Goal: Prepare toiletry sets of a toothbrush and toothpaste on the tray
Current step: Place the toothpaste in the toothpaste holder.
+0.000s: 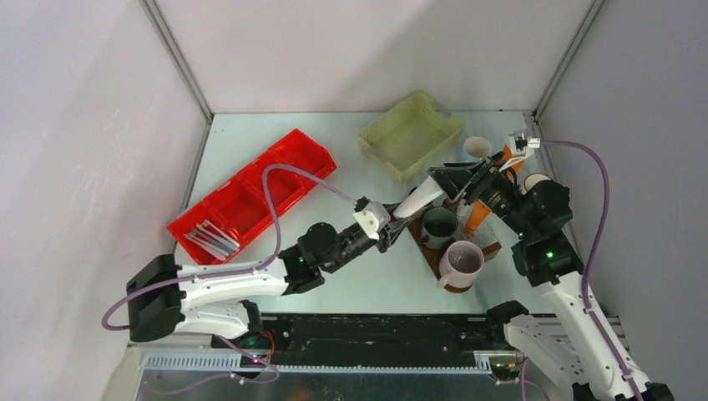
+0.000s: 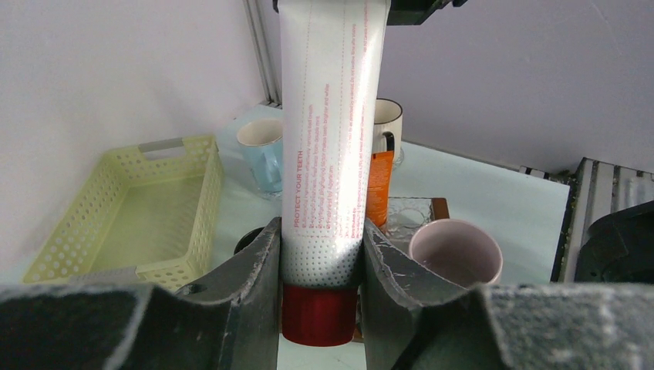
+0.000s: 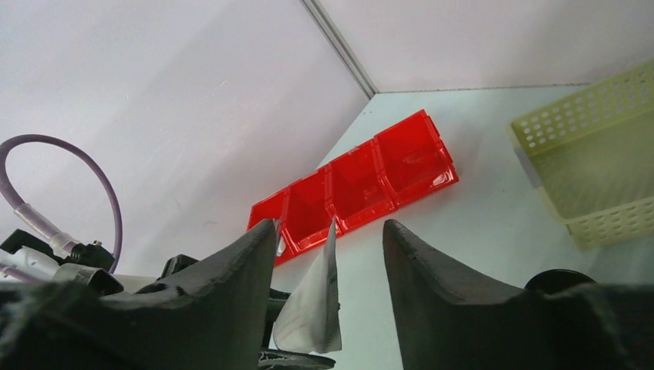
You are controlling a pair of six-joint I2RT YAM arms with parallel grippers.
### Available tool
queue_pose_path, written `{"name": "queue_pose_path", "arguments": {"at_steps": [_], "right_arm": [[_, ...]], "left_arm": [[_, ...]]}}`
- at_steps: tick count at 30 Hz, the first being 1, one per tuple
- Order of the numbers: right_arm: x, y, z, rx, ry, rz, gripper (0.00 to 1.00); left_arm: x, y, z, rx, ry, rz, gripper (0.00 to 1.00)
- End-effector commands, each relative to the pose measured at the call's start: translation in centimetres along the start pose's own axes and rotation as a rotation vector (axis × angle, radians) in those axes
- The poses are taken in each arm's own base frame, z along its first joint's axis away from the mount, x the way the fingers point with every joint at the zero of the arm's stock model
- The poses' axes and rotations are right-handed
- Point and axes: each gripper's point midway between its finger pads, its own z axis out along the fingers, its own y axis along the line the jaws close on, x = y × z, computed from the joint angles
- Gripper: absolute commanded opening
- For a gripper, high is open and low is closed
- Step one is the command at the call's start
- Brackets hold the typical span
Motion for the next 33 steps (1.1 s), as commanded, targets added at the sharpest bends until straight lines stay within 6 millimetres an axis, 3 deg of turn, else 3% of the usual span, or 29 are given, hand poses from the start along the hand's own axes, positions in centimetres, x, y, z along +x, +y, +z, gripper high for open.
{"name": "queue_pose_path", "arguments": {"at_steps": [1,10,14,15,17,21,26,29,33], "right_arm": [[-0.7,0.6,0.2,-0.030,-0.045,-0.006,0.52],[-0.4,0.6,0.3,-0.038,-0.044,-0.005,0.34],[-0.5,0.7,0.1,-0.043,-0.048,-0.014,0.16],[-0.5,0.7,0.0,-0.044,-0.050,-0.016,0.07],[-0.5,0.7,-0.1,-0.038,-0.051,-0.026,0.00],[-0.7,0.5,-0.7,-0.024,-0.062,-0.066,0.00],[-1.4,0.3,-1.8,0.004,-0.093,-0.133,0.00],[-1.8,-0.1,-2.9,0.038,-0.114,-0.169,0.00],[-2.4,-1.1,-4.5,0.109,-0.144,-0.229,0.00]], "left_arm": [[-5.3,-0.1,0.9,-0.014,-0.162,-0.024,0.12],[-5.3,-0.6,1.2,-0.015,-0.169,-0.035,0.13],[-5.1,-0.7,1.2,-0.019,-0.163,-0.040,0.14],[-4.9,-0.7,1.2,-0.020,-0.160,-0.043,0.16],[-4.7,-0.6,1.1,-0.024,-0.154,-0.046,0.23],[-4.3,-0.4,0.8,-0.038,-0.143,-0.051,0.39],[-3.7,0.4,0.3,-0.078,-0.122,-0.050,0.77],[-3.4,1.0,-0.2,-0.104,-0.111,-0.048,0.91],[-3.0,2.5,-0.9,-0.178,-0.084,-0.051,0.99]]}}
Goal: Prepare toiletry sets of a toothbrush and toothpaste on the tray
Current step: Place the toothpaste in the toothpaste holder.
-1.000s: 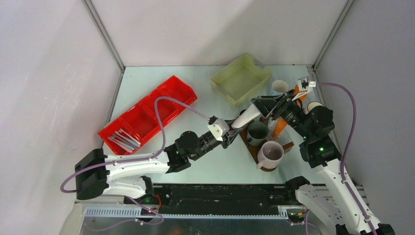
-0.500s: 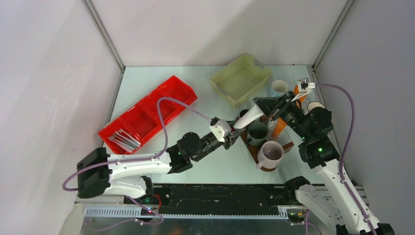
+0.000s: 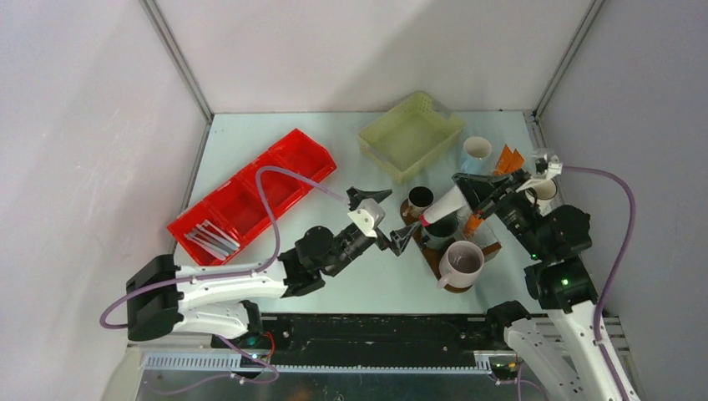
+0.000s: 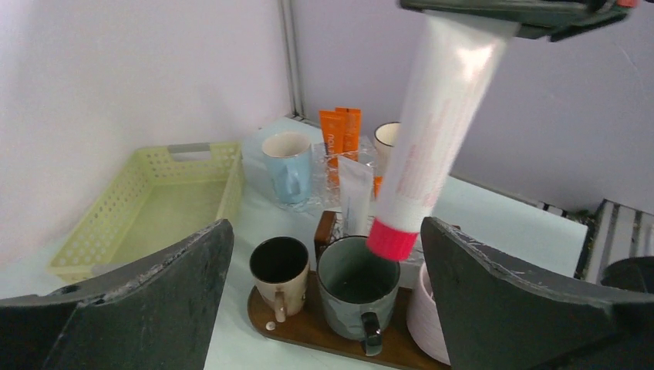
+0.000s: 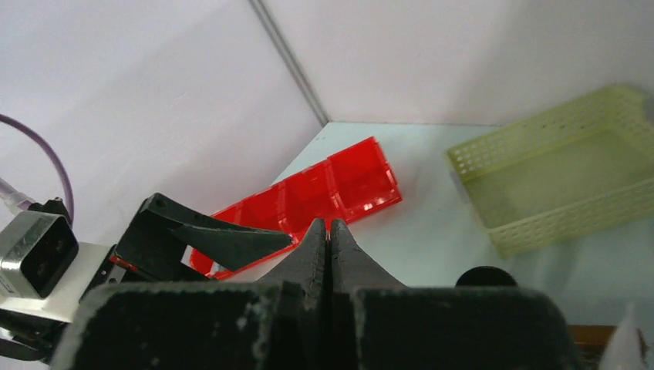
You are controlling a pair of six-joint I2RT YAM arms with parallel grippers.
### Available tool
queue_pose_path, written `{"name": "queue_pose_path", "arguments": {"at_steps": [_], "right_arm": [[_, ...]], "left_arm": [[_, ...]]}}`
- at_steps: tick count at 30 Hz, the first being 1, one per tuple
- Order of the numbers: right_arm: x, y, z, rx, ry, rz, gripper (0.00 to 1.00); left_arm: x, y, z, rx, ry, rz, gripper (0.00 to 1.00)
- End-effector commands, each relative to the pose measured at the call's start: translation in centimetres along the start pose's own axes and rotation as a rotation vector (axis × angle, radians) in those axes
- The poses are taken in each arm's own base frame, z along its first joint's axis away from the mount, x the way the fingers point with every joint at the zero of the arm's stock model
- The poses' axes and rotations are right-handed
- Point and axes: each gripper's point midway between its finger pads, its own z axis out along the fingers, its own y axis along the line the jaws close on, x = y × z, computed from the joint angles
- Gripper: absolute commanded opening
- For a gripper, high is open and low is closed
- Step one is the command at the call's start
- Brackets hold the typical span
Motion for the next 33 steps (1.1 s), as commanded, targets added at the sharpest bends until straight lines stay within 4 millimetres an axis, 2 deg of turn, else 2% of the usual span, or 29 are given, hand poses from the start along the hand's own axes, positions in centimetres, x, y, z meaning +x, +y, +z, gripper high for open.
{"name": "queue_pose_path", "arguments": {"at_steps": [1,6,7,8,9,10,11,12,13,15,18,21,22,23,24,25,28,33], "right_arm": [[-1.9,-1.1,-1.8,0.082,-0.080,-0.126,0.00],[-2.8,-3.9,-4.0,0.243,-0.117,-0.247,0.00],[-2.7,-4.2,-4.5,0.267,-0.116,-0.261,0.00],[-3.1,-4.8,-5.1,0.307,-0.130,-0.286,0.00],[-2.8,-5.3,-5.4,0.334,-0.118,-0.293,0.00],[-3.2,-6.1,-5.9,0.382,-0.132,-0.314,0.00],[-3.0,-6.7,-6.2,0.416,-0.125,-0.318,0.00],[-3.1,-7.4,-6.7,0.457,-0.134,-0.330,0.00],[-3.1,-7.8,-7.0,0.479,-0.138,-0.332,0.00],[-2.8,-9.3,-7.7,0.552,-0.157,-0.338,0.00],[-2.8,-10.5,-8.5,0.611,-0.193,-0.349,0.00],[-2.2,-12.4,-9.0,0.692,-0.194,-0.356,0.00],[-2.1,-12.8,-9.1,0.706,-0.195,-0.359,0.00],[-1.8,-13.4,-9.3,0.735,-0.189,-0.365,0.00],[-1.8,-13.7,-9.3,0.749,-0.190,-0.368,0.00],[-1.6,-14.3,-9.5,0.777,-0.182,-0.379,0.00],[-1.4,-15.2,-9.6,0.808,-0.185,-0.397,0.00],[0.0,-16.8,-9.3,0.831,-0.181,-0.410,0.00]], "left_arm": [[-1.6,2.4,-1.0,-0.111,-0.025,-0.022,0.99],[-0.6,5.7,-2.2,-0.229,0.062,-0.038,1.00],[-1.1,6.7,-2.5,-0.257,0.059,-0.055,1.00],[-0.4,7.3,-3.0,-0.280,0.095,-0.070,1.00],[-1.1,8.3,-3.4,-0.311,0.088,-0.079,1.00],[-0.6,9.1,-3.9,-0.344,0.117,-0.087,1.00],[-1.3,10.2,-4.4,-0.378,0.107,-0.094,1.00],[-0.8,10.8,-5.1,-0.409,0.141,-0.095,1.00],[-1.8,12.1,-5.8,-0.452,0.126,-0.103,1.00],[-1.5,13.9,-7.5,-0.521,0.176,-0.103,1.00],[-2.2,16.5,-10.0,-0.622,0.195,-0.143,1.00],[-1.7,19.8,-13.0,-0.755,0.248,-0.164,1.00],[-2.2,21.1,-14.1,-0.806,0.239,-0.169,1.00],[-1.6,21.5,-15.1,-0.834,0.275,-0.177,1.00],[-2.0,22.6,-16.1,-0.875,0.269,-0.182,1.00],[-1.6,22.9,-17.0,-0.895,0.299,-0.186,1.00],[-2.0,24.6,-19.5,-0.961,0.302,-0.202,1.00],[-2.0,26.5,-22.5,-1.045,0.279,-0.177,1.00]]}}
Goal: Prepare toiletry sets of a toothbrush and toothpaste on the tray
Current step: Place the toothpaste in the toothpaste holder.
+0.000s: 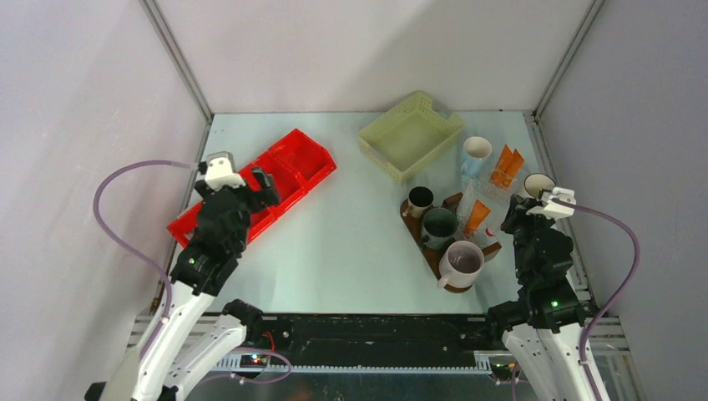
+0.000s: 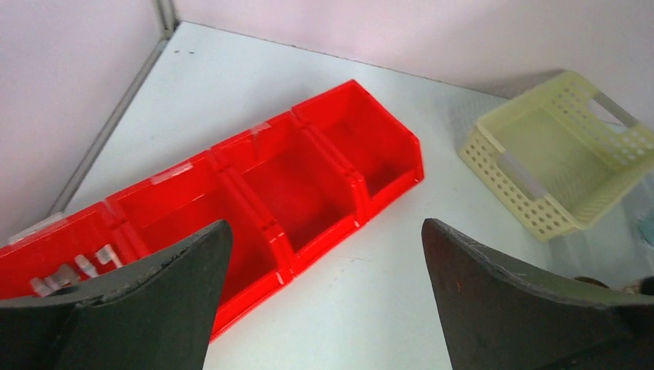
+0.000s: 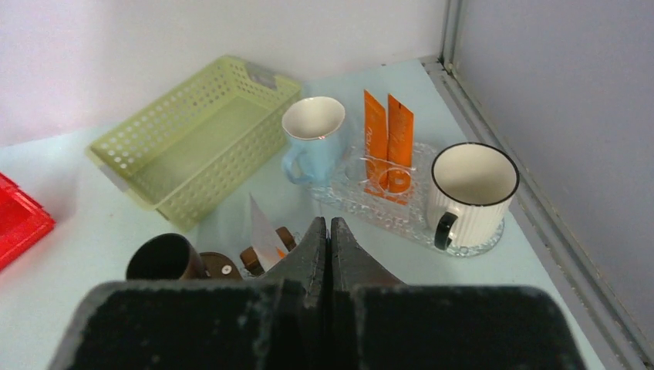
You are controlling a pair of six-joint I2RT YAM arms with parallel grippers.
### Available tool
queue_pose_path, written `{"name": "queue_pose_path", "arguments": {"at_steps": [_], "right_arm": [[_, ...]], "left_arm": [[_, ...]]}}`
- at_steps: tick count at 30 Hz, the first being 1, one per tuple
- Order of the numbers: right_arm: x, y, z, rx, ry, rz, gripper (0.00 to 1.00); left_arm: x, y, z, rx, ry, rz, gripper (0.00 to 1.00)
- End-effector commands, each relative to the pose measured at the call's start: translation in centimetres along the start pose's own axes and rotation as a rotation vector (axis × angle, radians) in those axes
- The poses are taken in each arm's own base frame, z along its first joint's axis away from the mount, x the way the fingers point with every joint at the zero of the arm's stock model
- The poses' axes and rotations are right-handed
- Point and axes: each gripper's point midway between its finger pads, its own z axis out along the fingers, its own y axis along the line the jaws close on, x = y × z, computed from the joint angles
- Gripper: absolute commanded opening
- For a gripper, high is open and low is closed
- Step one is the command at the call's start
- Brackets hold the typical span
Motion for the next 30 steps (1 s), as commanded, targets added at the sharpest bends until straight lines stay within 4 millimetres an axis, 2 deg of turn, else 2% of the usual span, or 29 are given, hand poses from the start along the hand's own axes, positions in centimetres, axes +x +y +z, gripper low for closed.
{"name": "queue_pose_path", "arguments": {"at_steps": [1,11,16,30], "right_arm": [[-0.7,-0.7,1.0,0.049,-0.081,0.008,0.00],[3.1,-0.8,2.4,0.063,-0.020,0.010,0.00],[4.1,-0.9,2.7,0.067,-0.003,0.007,0.00],[6.2,-0.6,2.9,0.050,0.047,0.003,0.00]], "left_arm": [[0.6,2.3,-0.3,-0.045,0.003,-0.011,1.00],[-0.2,5.4,-0.5,-0.130,-0.100,-0.008,1.00],[-0.4,6.4,-0.7,-0.164,-0.120,-0.027,1.00],[-0.5,6.7,-0.6,-0.157,-0.136,-0.057,1.00]]}}
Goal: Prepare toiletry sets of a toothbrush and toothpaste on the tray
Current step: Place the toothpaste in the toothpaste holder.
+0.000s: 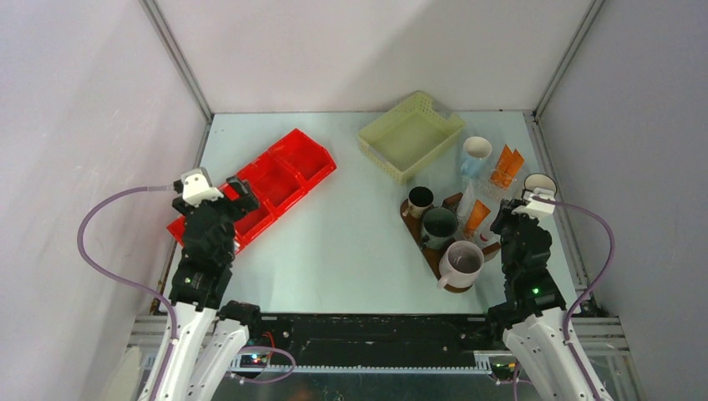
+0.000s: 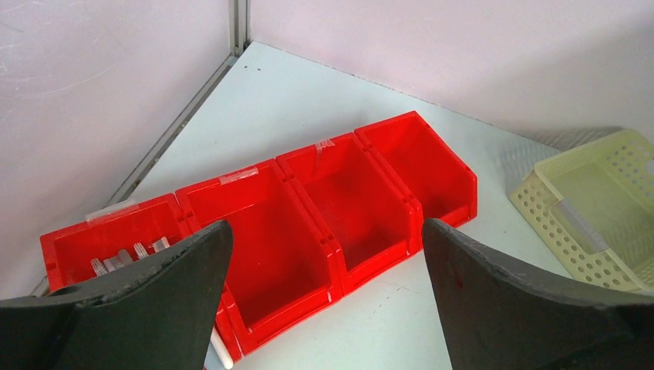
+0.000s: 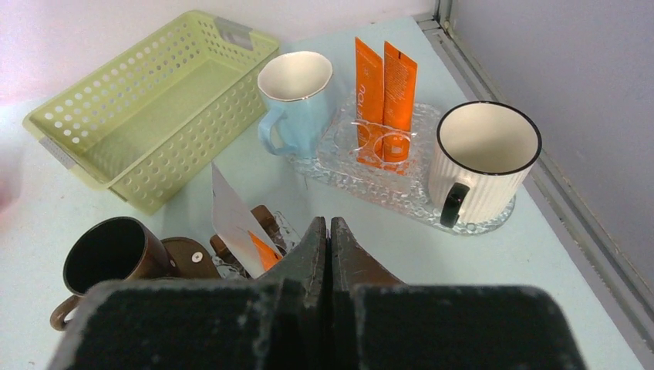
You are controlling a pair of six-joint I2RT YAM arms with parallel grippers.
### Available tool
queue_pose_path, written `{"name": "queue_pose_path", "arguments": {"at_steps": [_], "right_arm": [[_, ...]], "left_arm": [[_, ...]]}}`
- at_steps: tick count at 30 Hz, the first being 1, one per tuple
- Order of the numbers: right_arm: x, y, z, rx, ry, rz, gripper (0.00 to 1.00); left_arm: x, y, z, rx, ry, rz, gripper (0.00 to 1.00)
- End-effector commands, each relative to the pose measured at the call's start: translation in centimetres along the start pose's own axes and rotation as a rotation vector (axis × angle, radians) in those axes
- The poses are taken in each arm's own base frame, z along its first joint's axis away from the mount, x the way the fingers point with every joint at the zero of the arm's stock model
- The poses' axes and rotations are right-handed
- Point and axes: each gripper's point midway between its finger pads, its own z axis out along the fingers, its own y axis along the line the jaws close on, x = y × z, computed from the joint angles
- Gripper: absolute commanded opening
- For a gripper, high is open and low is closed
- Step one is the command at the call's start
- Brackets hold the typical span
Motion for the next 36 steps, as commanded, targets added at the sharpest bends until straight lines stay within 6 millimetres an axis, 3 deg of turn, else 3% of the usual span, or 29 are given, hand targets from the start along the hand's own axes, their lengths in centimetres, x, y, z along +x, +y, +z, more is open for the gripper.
{"name": "queue_pose_path", "arguments": {"at_steps": [1,18,27,36], "right_arm": [[-0.6,0.5,0.4,-0.017,-0.039,0.034,0.00],[-2.0,0.9,-0.9,-0.062,-0.057,0.025,0.00],[-1.0,-0.1,-0.6,-0.006,-0.021,0.020,0.00],[0.5,0.3,0.0,-0.010,0.022,0.022,0.00]], "left_arm": [[-0.8,0.0,0.0,0.012,-0.040,-0.023,1.00],[-0.7,0.0,0.0,0.020,-0.043,-0.038,1.00],[-0.7,0.0,0.1,0.022,-0.043,-0.040,1.00],[-0.8,0.1,0.0,0.022,-0.049,-0.045,1.00]]}}
